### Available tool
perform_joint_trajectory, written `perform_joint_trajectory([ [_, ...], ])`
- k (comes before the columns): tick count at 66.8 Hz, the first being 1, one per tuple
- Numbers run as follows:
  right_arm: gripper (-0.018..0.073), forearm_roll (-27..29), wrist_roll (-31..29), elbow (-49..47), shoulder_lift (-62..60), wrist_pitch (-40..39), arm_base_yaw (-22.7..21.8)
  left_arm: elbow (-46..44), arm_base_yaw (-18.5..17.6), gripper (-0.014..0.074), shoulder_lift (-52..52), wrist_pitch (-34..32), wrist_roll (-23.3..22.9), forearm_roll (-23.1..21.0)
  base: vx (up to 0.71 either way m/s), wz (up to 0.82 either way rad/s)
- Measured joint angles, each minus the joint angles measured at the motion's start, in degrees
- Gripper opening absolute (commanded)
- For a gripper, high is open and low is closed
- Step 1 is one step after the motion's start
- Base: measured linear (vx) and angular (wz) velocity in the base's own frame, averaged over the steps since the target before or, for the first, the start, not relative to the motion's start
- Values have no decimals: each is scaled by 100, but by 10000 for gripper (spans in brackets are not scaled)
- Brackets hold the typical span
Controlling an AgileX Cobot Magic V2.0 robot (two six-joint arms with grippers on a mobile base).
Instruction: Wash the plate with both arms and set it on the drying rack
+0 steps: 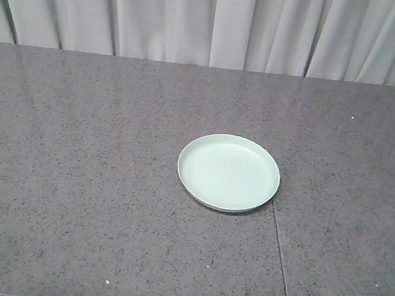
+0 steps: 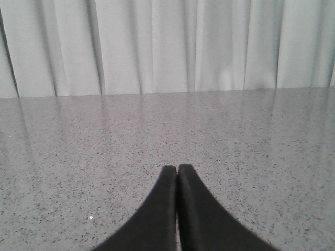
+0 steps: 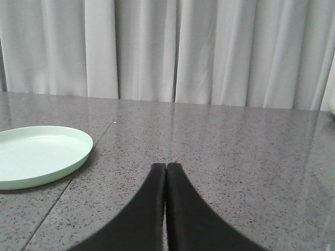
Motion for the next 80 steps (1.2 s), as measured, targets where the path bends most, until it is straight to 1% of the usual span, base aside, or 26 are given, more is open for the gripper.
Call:
perform_joint_trajectory([
  [45,-8,0,0,0,0,-22,0,0,0,-6,0,0,0,0,0,0],
  [58,-8,76,24,-38,0,-151,0,0,0,-6,0,0,0,0,0,0],
  [66,-6,160,28,-519,68,204,0,0,0,-6,0,0,0,0,0,0],
  [80,-4,160,28,-2032,1086,1079,0,0,0,-6,0,0,0,0,0,0],
])
